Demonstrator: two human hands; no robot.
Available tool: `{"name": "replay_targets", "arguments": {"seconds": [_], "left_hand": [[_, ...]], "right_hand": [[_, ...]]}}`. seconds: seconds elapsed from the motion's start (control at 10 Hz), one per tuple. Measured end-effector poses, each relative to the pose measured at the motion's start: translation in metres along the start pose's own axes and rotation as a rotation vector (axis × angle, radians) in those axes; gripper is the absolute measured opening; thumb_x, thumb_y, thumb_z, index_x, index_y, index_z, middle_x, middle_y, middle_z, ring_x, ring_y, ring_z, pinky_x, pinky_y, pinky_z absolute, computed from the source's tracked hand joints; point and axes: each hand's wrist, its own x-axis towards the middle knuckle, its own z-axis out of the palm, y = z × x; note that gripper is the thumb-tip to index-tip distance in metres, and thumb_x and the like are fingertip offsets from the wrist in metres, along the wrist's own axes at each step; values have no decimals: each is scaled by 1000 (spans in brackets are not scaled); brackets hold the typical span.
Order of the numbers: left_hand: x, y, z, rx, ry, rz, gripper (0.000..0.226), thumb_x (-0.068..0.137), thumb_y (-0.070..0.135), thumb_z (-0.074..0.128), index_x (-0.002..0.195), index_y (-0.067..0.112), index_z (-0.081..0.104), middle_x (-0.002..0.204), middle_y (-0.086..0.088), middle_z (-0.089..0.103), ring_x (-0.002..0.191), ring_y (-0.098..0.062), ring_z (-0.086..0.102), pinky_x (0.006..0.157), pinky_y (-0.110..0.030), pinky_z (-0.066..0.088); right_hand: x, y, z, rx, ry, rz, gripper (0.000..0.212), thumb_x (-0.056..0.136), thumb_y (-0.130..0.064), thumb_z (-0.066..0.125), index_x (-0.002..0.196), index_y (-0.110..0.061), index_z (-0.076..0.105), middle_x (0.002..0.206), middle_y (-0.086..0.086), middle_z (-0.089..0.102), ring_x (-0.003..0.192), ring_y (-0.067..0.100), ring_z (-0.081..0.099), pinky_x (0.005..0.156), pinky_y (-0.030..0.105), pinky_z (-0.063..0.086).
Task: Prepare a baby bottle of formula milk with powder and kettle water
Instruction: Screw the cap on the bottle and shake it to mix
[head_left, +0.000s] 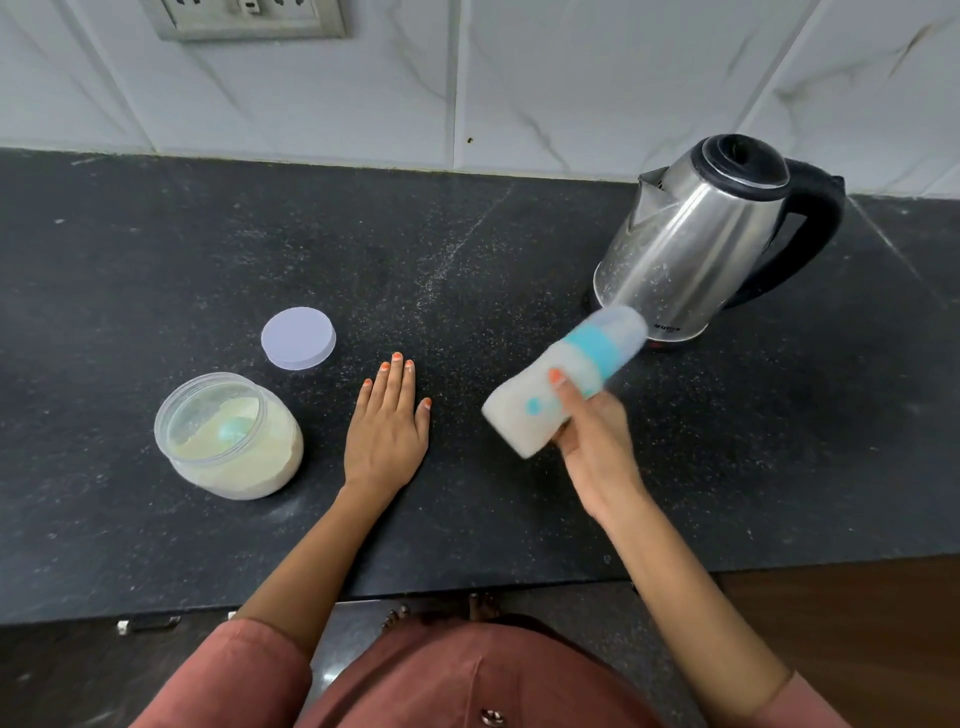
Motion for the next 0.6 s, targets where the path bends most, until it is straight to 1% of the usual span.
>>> {"name": "replay_targets", "arguments": {"seconds": [0.1, 0.2, 0.3, 0.4, 0.5, 0.6], "left_hand": [[0, 0, -1, -3, -2, 0, 53, 99, 31, 23, 145, 8, 9, 155, -8, 7, 144, -20, 5, 115, -33, 1], [1, 1, 0, 2, -2, 3, 53, 99, 31, 23, 145, 7, 9, 155, -8, 6, 144, -20, 4, 115, -33, 1], [0, 0, 0, 6, -2, 1, 54, 99, 32, 22, 145, 7, 8, 155, -7, 6, 144, -19, 4, 115, -32, 0], [1, 0, 0, 3, -5, -2, 54, 99, 32, 22, 145, 8, 8, 155, -7, 6, 144, -19, 4, 115, -33, 0], [1, 0, 1, 6, 5, 2, 53, 100, 33, 19, 145, 8, 9, 155, -8, 7, 144, -20, 5, 115, -32, 1], [1, -1, 2, 6, 5, 5, 53, 100, 32, 21, 145, 7, 10, 155, -8, 8, 144, -20, 6, 115, -33, 2]], "right_hand": [[-12, 2, -2, -250, -157, 49, 29, 58, -19, 68, 86, -17, 65, 78, -6, 73, 81, 10, 67, 79, 30, 54], [5, -7, -3, 81, 47, 28, 20, 76, -16, 64, 96, -16, 62, 92, -3, 70, 87, 11, 65, 77, 27, 56], [10, -2, -3, 255, 187, 34, 14, 87, -20, 55, 100, -17, 60, 97, 0, 67, 87, 10, 65, 74, 26, 56], [-10, 13, -6, -58, 39, 164, 8, 82, -17, 59, 88, -16, 65, 81, -3, 72, 74, 7, 68, 69, 24, 56], [-10, 10, -13, -108, 10, 145, 9, 75, -13, 63, 84, -15, 66, 74, -5, 73, 73, 7, 67, 68, 23, 57], [7, -4, -14, 259, 181, 75, 11, 84, -18, 58, 95, -16, 62, 87, -3, 71, 81, 9, 67, 73, 27, 56]]}}
